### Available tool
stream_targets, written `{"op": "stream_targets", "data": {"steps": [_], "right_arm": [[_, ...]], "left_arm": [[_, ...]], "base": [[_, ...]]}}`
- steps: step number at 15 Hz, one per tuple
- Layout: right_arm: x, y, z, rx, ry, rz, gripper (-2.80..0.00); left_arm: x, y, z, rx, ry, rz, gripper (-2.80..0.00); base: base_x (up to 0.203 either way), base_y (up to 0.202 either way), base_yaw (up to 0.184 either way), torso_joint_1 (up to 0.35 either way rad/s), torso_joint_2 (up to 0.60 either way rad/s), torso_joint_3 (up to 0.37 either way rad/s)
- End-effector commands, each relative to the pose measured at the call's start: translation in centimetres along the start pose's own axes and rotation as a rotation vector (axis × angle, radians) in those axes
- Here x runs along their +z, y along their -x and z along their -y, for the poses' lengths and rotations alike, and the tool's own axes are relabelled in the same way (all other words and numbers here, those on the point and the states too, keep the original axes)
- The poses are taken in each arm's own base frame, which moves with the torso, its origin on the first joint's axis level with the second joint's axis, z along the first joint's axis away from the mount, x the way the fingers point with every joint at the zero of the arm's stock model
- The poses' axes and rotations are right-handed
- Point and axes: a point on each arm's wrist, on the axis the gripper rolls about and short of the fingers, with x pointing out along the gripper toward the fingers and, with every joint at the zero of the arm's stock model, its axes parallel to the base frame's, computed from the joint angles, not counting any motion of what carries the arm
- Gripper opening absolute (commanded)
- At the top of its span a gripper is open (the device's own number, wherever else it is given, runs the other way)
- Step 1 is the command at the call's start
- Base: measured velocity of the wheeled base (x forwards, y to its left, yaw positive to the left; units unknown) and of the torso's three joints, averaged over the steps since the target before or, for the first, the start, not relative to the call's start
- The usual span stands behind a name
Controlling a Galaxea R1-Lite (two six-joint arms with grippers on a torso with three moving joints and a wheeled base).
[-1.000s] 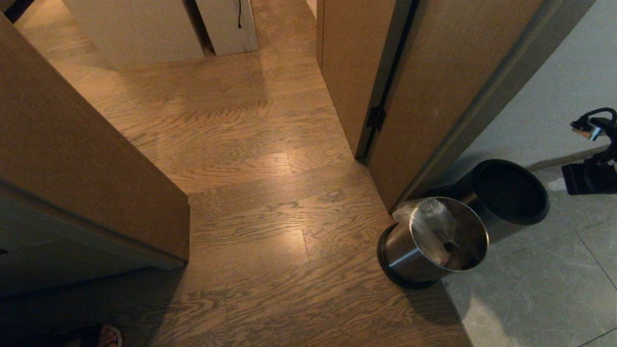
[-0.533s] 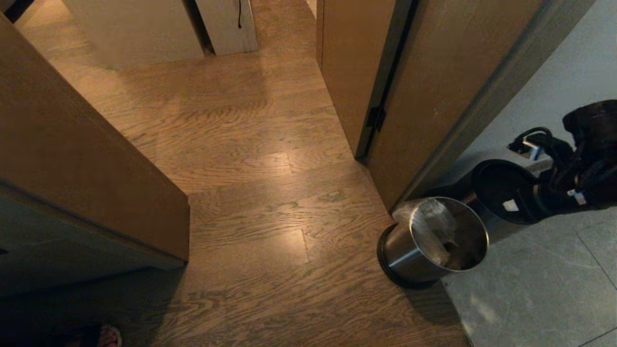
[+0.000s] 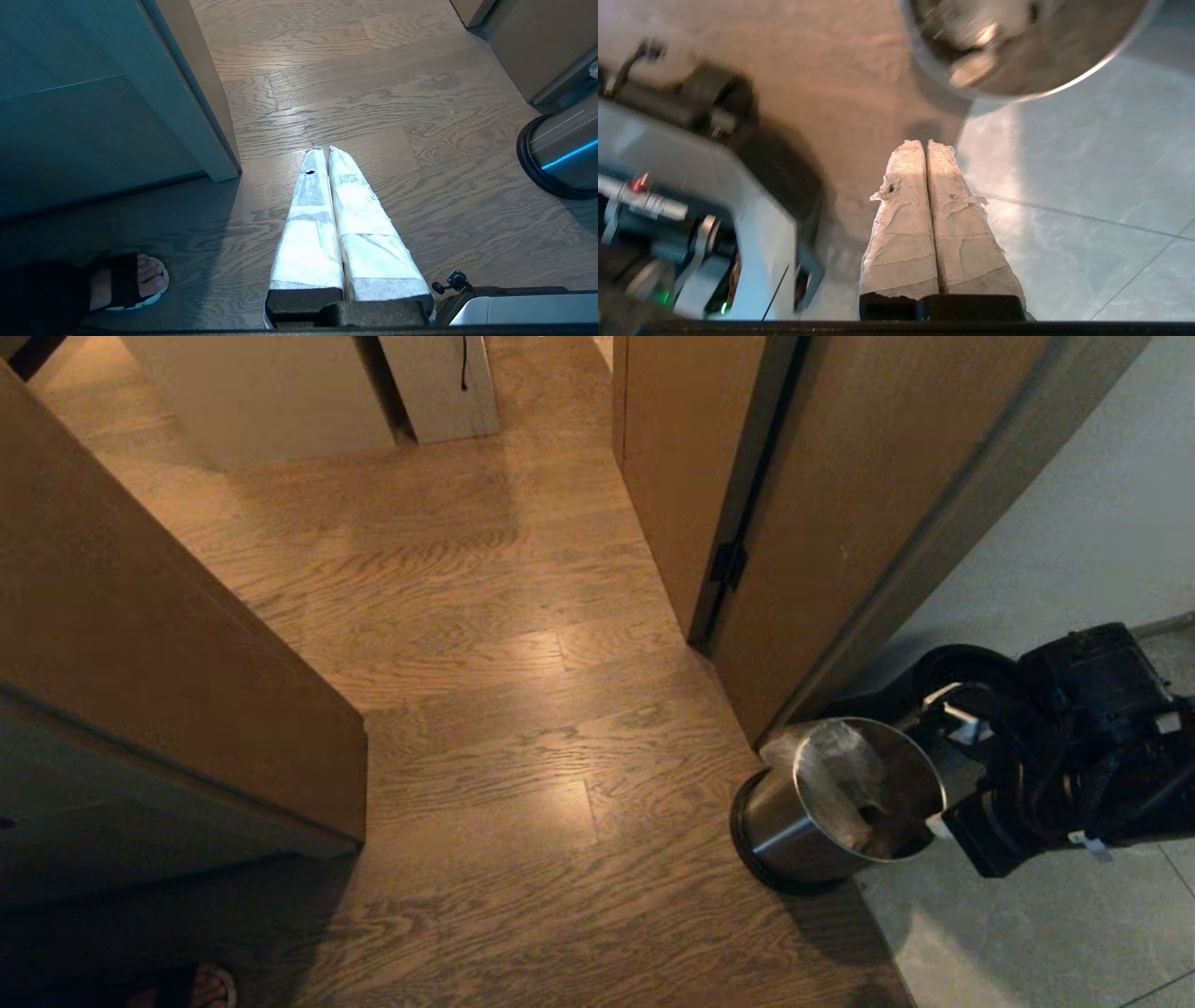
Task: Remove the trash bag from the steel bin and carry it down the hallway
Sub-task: Pick up the trash bag
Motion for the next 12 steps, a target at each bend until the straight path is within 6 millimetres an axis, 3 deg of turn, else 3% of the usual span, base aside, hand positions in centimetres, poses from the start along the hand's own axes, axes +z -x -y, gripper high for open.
{"op": "stream_targets", "data": {"steps": [1,6,12], "right_arm": [[-1.3,0.2,-0.8,0.02,0.011,-0.023,-2.8],[-1.7,0.5,-0.9,0.015,-0.011,0.004,-2.8],[-3.3,2.8,-1.4,0.069,-0.028,0.054,-2.8]], "left_arm": [[0.0,0.0,0.0,-0.001,0.0,0.0,-2.8],[0.0,0.0,0.0,0.0,0.0,0.0,-2.8],[0.0,0.0,0.0,0.001,0.0,0.002,-2.8]], "base": [[0.0,0.0,0.0,0.0,0.0,0.0],[0.0,0.0,0.0,0.0,0.0,0.0],[0.0,0.0,0.0,0.0,0.0,0.0]]}}
